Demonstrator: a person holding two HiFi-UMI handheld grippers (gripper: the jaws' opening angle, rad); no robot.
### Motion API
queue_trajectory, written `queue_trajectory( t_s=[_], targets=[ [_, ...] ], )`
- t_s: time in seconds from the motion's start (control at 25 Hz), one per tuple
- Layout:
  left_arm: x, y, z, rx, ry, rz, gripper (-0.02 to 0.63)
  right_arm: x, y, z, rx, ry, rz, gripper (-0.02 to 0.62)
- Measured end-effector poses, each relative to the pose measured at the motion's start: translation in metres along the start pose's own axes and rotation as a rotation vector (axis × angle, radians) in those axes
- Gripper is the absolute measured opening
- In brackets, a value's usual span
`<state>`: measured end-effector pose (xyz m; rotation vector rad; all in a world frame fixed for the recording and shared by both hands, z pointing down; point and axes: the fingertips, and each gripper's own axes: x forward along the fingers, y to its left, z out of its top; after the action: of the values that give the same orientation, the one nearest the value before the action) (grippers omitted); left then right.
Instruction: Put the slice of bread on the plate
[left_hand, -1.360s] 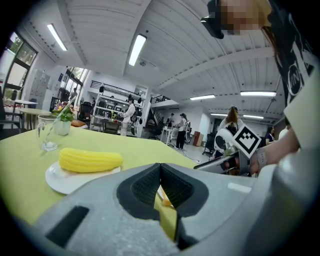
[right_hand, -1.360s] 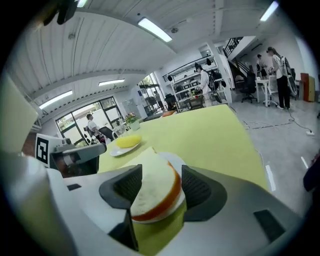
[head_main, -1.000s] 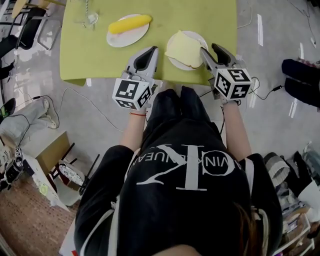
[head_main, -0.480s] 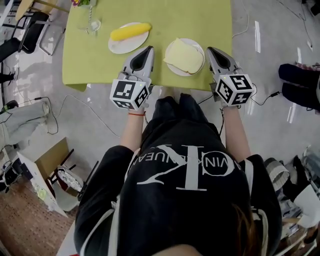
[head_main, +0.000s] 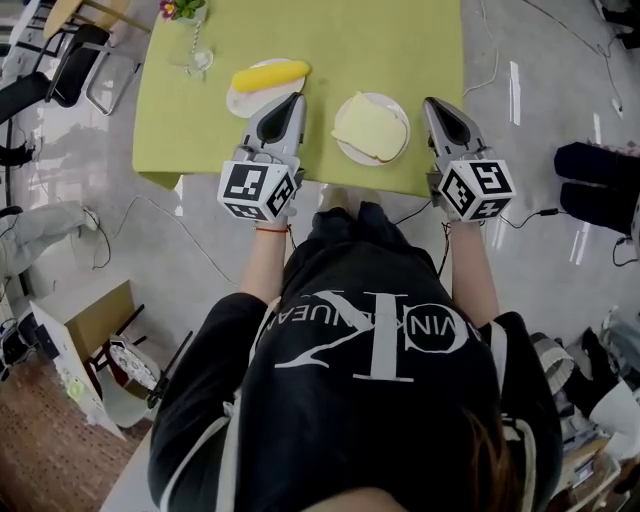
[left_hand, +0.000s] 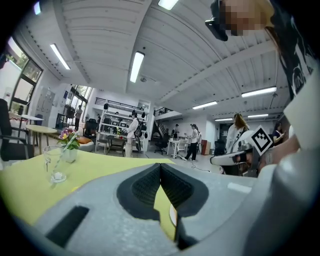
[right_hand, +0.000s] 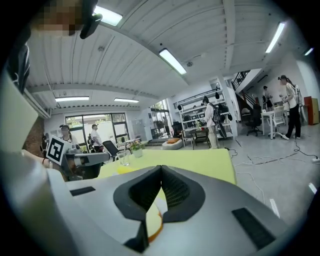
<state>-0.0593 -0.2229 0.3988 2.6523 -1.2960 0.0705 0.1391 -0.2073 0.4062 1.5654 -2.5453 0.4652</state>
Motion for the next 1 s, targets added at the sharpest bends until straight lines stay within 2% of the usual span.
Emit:
queue_trajectory(
  t_s=[1.0],
  targets=[
    [-0.009,0.020,0.062,0.044,-0.133,0.063,0.008,-0.006,0.006,0.069,-0.067,-0.177,0.039,0.002]
  ],
)
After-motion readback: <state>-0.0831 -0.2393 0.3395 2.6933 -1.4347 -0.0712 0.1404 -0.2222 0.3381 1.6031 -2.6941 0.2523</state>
